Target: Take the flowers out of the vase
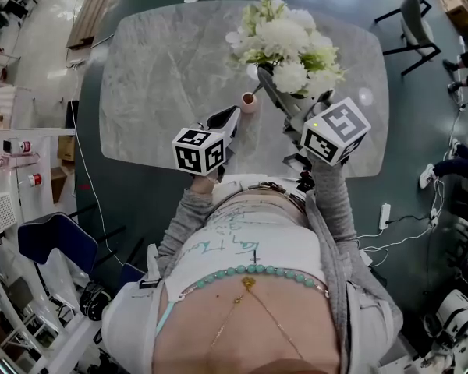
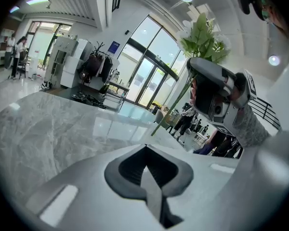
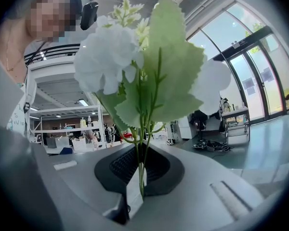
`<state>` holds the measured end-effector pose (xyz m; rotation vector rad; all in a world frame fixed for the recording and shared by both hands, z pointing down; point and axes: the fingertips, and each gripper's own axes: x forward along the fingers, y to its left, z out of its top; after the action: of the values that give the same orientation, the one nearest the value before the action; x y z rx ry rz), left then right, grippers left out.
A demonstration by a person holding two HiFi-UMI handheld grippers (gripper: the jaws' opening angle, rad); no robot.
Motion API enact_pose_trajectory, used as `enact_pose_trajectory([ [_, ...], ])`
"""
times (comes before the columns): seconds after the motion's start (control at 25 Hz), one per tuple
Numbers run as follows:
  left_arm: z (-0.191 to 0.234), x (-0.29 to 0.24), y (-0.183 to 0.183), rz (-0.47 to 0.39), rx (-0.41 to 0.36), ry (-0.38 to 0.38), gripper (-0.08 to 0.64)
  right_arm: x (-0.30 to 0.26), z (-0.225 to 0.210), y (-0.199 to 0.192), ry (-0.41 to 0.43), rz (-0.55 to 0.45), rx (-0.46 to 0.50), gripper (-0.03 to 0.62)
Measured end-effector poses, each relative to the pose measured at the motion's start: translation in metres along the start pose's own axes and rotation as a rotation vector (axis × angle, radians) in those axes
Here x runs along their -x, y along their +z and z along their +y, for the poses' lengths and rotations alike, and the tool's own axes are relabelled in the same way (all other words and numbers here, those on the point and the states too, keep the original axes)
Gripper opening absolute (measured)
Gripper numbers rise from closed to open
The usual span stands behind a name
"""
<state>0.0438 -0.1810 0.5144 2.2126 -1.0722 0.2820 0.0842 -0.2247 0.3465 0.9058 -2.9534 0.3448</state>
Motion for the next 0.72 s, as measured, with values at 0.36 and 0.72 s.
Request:
enact_pose_trajectory([
  [0.36,-0.002,-0.003,-0.002,0.014,-0.011,-0.008,0.000,0.000,-0.004,-0.007,-0.008,0.014,-0.011,0.034],
  [0.72,0.000,-0.003,-0.004,0.018,-0.018,-0.011,0.000,-0.004,-0.005,-0.013,-0.015,0.017,-0.019,0.034],
])
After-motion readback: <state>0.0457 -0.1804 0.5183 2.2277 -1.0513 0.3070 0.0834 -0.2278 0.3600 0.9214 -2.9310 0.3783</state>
